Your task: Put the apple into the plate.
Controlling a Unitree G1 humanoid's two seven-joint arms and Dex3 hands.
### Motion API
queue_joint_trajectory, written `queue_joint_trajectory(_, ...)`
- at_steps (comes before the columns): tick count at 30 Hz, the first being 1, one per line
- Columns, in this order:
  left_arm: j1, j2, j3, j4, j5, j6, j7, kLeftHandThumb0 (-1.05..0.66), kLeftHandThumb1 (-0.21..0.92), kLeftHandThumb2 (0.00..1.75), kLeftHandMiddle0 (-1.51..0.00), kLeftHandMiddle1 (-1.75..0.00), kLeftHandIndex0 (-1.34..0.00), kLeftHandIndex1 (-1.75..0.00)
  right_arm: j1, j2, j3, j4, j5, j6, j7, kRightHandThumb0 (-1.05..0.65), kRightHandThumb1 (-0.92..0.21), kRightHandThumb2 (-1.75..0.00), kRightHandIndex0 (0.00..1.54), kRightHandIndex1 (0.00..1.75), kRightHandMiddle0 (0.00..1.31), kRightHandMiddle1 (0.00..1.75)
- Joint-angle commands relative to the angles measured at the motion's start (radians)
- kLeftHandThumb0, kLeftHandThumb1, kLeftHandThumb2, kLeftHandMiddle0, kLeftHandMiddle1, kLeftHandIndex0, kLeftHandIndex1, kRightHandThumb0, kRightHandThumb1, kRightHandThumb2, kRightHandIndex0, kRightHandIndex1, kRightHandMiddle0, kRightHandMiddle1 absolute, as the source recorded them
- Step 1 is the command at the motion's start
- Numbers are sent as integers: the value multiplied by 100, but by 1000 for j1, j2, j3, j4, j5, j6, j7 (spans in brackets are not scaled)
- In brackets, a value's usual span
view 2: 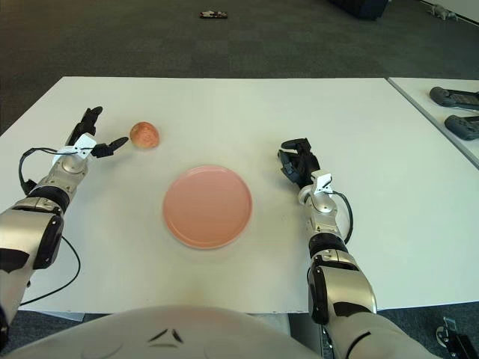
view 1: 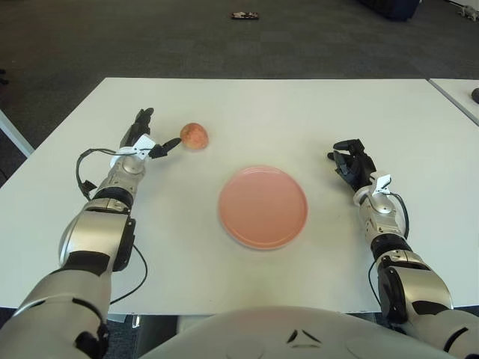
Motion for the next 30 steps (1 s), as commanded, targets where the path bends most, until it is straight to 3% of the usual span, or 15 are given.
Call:
queue_joint_trajectory(1, -24, -5, 9, 4, -3, 9, 1, -92, 60, 48, -16, -17, 0, -59, 44, 6, -1, 50, -1, 49, -1, -35, -92, -47, 34, 123, 25, 169)
queue_joint_trajectory(7, -30, -16, 21, 5, -12, 7, -15, -89, 52, 57, -5, -46, 0, -66, 43, 8, 0, 53, -2, 48, -3, -35, -92, -47, 34, 123, 25, 169)
queue_joint_trajectory(11, -38, -26, 26, 7, -15, 23, -23, -91, 52, 58, -1, -55, 0, -66, 42, 9, 0, 54, -3, 48, -4, -35, -92, -47, 34, 123, 25, 169)
queue_joint_trajectory(30, -56, -59, 22, 16, -8, 90, -52, -91, 58, 52, -1, -59, 0, -60, 41, 16, 4, 56, -6, 45, -10, -35, -92, -47, 34, 123, 25, 169)
